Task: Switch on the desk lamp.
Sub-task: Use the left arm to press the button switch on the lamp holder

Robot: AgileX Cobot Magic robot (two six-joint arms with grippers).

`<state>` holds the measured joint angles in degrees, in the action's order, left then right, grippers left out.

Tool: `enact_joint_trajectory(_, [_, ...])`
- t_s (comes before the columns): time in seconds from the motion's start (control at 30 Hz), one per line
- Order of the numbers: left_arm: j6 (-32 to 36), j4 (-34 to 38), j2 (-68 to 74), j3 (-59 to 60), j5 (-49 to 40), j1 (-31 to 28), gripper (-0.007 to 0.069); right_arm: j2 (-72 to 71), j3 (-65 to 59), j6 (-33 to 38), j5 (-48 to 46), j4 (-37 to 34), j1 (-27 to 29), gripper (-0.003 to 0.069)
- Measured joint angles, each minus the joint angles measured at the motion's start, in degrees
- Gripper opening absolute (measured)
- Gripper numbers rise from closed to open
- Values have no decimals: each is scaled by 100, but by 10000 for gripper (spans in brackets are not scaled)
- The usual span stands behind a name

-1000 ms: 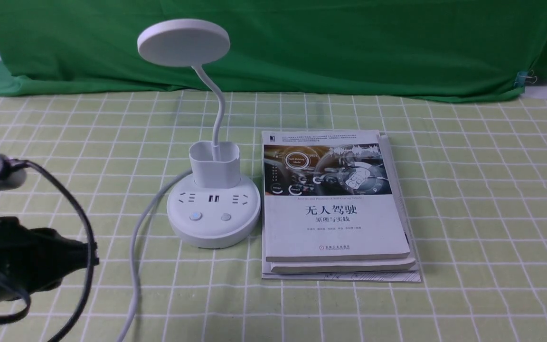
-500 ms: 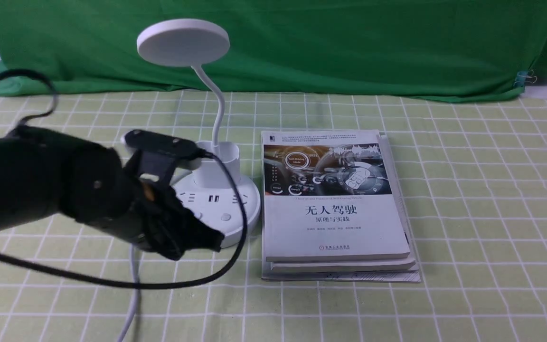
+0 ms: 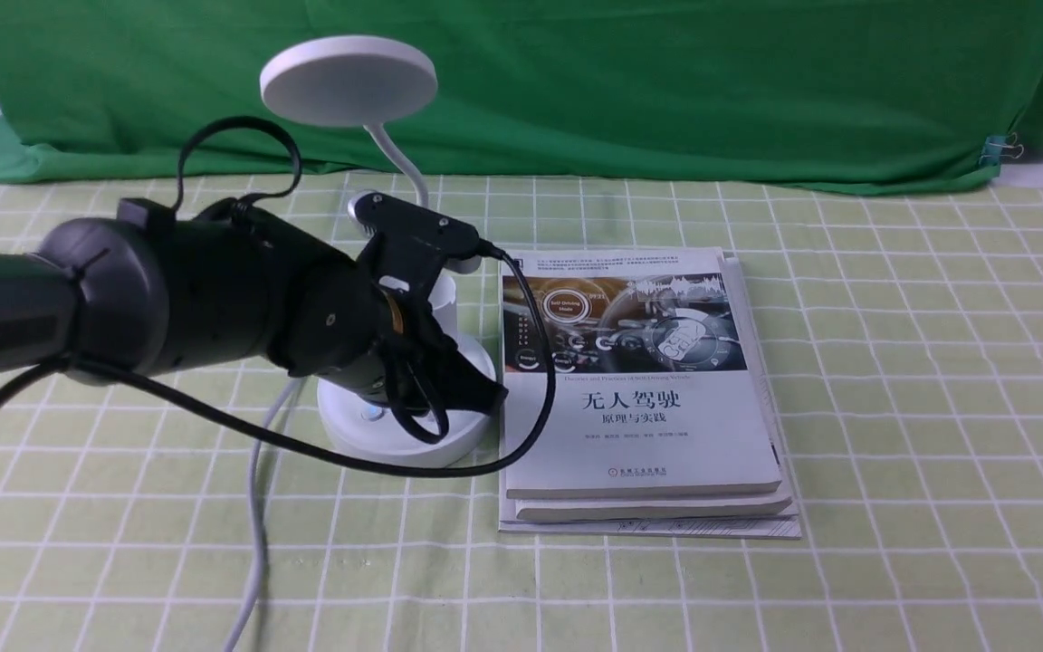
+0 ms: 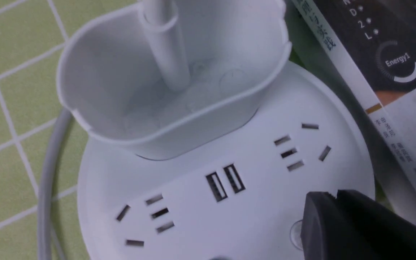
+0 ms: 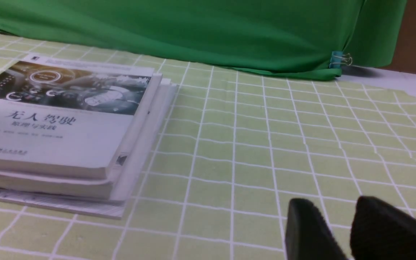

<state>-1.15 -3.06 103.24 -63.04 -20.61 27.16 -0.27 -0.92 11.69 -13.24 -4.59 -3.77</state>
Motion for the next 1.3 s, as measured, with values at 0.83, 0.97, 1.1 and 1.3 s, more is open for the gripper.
enact_joint_trajectory(0.83, [-6,88,191,-7,-8,0,19,0,0,0,0,0,0,245])
enact_joint_trajectory(0.97, [-6,132,250,-37,3,0,19,0,0,0,0,0,0,245])
enact_joint_trajectory(1.1, [-6,306,311,-58,103,0,19,0,0,0,0,0,0,245])
enact_joint_trajectory(1.3, [7,306,311,-58,110,0,19,0,0,0,0,0,0,245])
